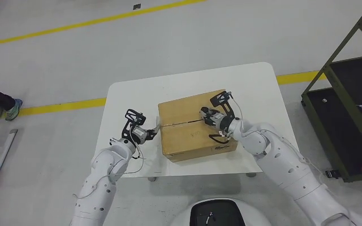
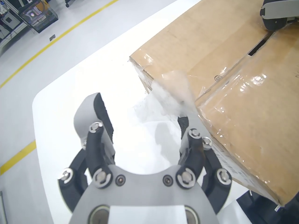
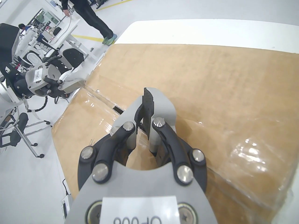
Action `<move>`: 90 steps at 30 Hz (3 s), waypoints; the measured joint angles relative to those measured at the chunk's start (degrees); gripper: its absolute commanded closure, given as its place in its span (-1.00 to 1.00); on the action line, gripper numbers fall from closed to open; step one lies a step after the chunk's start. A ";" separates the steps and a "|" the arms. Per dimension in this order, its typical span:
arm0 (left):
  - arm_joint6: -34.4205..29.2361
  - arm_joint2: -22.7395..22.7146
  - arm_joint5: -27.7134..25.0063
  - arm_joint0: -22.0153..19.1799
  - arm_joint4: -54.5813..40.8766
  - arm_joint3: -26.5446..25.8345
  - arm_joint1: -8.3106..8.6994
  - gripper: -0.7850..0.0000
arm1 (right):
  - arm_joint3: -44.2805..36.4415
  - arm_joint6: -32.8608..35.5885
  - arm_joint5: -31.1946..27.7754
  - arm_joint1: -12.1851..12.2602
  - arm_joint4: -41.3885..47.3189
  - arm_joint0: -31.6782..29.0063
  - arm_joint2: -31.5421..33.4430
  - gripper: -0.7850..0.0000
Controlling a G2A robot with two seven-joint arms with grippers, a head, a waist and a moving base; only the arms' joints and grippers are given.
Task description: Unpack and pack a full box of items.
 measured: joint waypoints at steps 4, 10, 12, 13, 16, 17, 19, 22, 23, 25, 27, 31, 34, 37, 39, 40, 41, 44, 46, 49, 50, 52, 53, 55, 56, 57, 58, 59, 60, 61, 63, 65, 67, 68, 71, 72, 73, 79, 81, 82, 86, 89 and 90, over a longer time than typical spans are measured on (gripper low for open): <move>0.15 0.38 1.13 -1.04 -0.96 1.14 -0.37 -1.00 | 0.18 -0.01 -0.17 -0.08 0.02 0.17 -0.07 1.00; 0.20 0.30 4.24 -2.56 -3.39 3.32 -0.99 -1.00 | 0.38 0.06 -0.29 -0.22 0.15 0.48 -0.16 1.00; 0.07 0.23 5.10 -2.99 -4.55 3.78 -1.19 -1.00 | 0.50 0.04 -0.35 -0.26 0.12 0.56 -0.17 1.00; 0.02 0.21 5.47 -3.16 -4.89 3.95 -1.27 -1.00 | 0.55 0.02 -0.36 -0.27 0.12 0.58 -0.17 1.00; 0.13 0.28 5.93 -3.79 -5.90 4.21 -1.53 -1.00 | 0.68 -0.04 -0.32 -0.33 0.13 0.61 -0.17 1.00; 0.15 0.34 5.86 -4.01 -6.38 4.24 -1.62 -1.00 | 0.72 0.00 -0.32 -0.34 0.15 0.63 -0.18 1.00; 0.13 0.56 5.55 -4.54 -7.36 4.23 -1.82 -1.00 | 0.84 0.02 -0.36 -0.38 0.16 0.68 -0.19 1.00; -0.08 0.94 4.73 -5.34 -8.94 4.17 -2.09 -1.00 | 0.95 0.00 -0.21 -0.44 0.26 0.72 -0.19 1.00; -0.12 1.07 4.44 -5.57 -9.03 4.11 -2.15 -1.00 | 0.97 0.04 -0.15 -0.46 0.31 0.74 -0.19 1.00; -0.12 1.35 3.81 -6.00 -9.24 3.77 -2.28 -1.00 | 1.05 0.14 0.02 -0.51 0.48 0.80 -0.16 1.00; -0.13 1.63 3.46 -6.43 -9.14 3.36 -2.40 -1.00 | 1.12 0.19 0.08 -0.55 0.65 0.83 -0.14 1.00; -0.22 2.39 2.89 -7.98 -9.50 2.83 -2.76 -1.00 | 1.17 0.32 0.09 -0.60 0.82 0.90 -0.06 1.00; -0.11 3.40 2.84 -9.59 -9.18 2.77 -3.13 -1.00 | 1.05 0.40 0.03 -0.58 0.97 0.93 0.25 1.00; 0.06 4.76 2.55 -11.49 -8.47 2.60 -3.56 -1.00 | 0.43 0.29 0.34 -0.45 1.20 0.87 1.11 1.00; 0.27 5.62 2.54 -12.62 -7.85 2.60 -3.85 -1.00 | -0.36 0.30 0.61 -0.27 1.29 0.67 2.04 1.00; 0.21 5.95 2.62 -13.06 -7.99 2.65 -4.00 -1.00 | -0.72 0.33 0.76 -0.17 1.33 0.54 2.52 1.00; 0.10 6.28 2.61 -13.49 -8.17 2.67 -4.14 -1.00 | -1.10 0.39 0.92 -0.06 1.40 0.39 3.04 1.00; -0.16 7.31 2.32 -14.76 -8.66 2.71 -4.57 -1.00 | -2.51 0.65 1.40 0.35 1.50 -0.29 4.90 1.00; -0.29 8.11 2.09 -15.50 -8.46 2.70 -4.84 -1.00 | -3.79 0.86 1.82 0.70 1.62 -1.08 6.41 1.00; -0.30 9.52 1.66 -16.40 -8.05 2.82 -5.28 -1.00 | -5.84 1.22 2.53 1.27 1.60 -2.60 8.88 1.00; -0.35 10.00 1.52 -16.68 -7.97 2.88 -5.43 -1.00 | -6.39 1.30 2.72 1.47 1.58 -3.07 9.74 1.00; -0.36 11.21 1.06 -17.40 -7.70 2.94 -5.80 -1.00 | -7.70 1.55 3.11 1.92 1.73 -4.26 11.87 1.00; -0.37 11.75 0.87 -17.72 -7.62 3.00 -5.98 -1.00 | -8.25 1.72 3.19 2.12 1.90 -4.78 12.81 0.98; -0.61 12.94 0.75 -18.53 -7.70 3.22 -6.41 -1.00 | -9.52 2.13 3.42 2.59 2.37 -5.98 15.14 0.93; -0.70 13.45 0.74 -18.91 -7.74 3.31 -6.60 -1.00 | -10.06 2.33 3.54 2.78 2.71 -6.51 16.17 0.90; -0.73 14.16 0.60 -19.42 -7.85 3.38 -6.87 -1.00 | -10.71 2.61 3.73 3.03 3.26 -7.19 17.53 0.83; -0.72 14.72 0.43 -19.81 -8.00 3.46 -7.09 -1.00 | -11.17 2.81 3.90 3.20 3.67 -7.65 18.51 0.80; -0.71 15.33 0.20 -20.23 -8.17 3.54 -7.32 -1.00 | -11.61 2.98 4.08 3.36 4.10 -8.08 19.47 0.78; -0.76 16.23 -0.10 -20.88 -8.45 3.66 -7.67 -1.00 | -12.20 3.13 4.30 3.56 4.67 -8.64 20.67 0.76; -0.80 16.94 -0.20 -21.43 -8.56 3.76 -7.95 -1.00 | -12.63 3.21 4.46 3.69 5.12 -9.05 21.52 0.74; -0.72 18.67 -0.27 -22.80 -8.61 3.98 -8.65 -1.00 | -13.54 3.38 4.83 4.02 5.71 -9.94 23.41 0.66; -0.52 19.99 -0.06 -23.98 -8.81 4.26 -9.26 -1.00 | -14.25 3.53 5.09 4.31 5.76 -10.69 24.92 0.65; -0.33 21.45 0.08 -25.23 -8.92 4.70 -9.96 -1.00 | -14.99 3.77 5.25 4.63 5.89 -11.56 26.59 0.58; -0.23 22.04 0.07 -25.73 -9.06 4.94 -10.26 -1.00 | -15.30 3.89 5.31 4.76 5.99 -11.93 27.24 0.51; 0.06 23.84 0.00 -27.25 -9.44 5.77 -11.22 -1.00 | -16.14 4.37 5.66 5.08 7.12 -13.01 29.04 0.06; 0.24 24.39 -0.09 -27.77 -9.47 6.07 -11.55 -1.00 | -16.45 4.74 5.78 5.16 8.08 -13.32 29.57 -0.76; 0.37 24.68 -0.16 -28.14 -9.47 6.30 -11.76 -1.00 | -16.67 5.05 5.87 5.21 8.94 -13.49 29.93 -1.00; -0.94 22.63 -0.15 -29.41 -10.31 7.06 -11.98 -1.00 | -17.85 10.62 5.17 5.29 19.78 -13.45 30.50 -1.00; -2.37 20.36 -0.43 -29.09 -10.11 6.21 -11.43 -1.00 | -18.42 14.96 4.64 5.34 24.86 -12.90 29.77 -1.00; -3.07 19.15 -0.63 -28.67 -10.08 5.79 -11.10 -1.00 | -18.65 16.94 4.34 5.40 26.39 -12.58 29.46 -1.00; -7.32 12.48 -0.94 -25.58 -9.48 2.78 -9.26 -1.00 | -19.41 24.08 3.96 5.62 31.81 -11.32 27.92 -1.00; -9.79 6.82 -0.73 -21.94 -7.38 -1.25 -7.72 -1.00 | -19.62 26.00 4.03 5.76 32.59 -10.55 27.15 -1.00; -10.61 4.57 -0.46 -20.18 -7.46 -2.90 -7.21 -1.00 | -19.70 26.46 4.12 5.78 34.10 -10.32 26.85 -1.00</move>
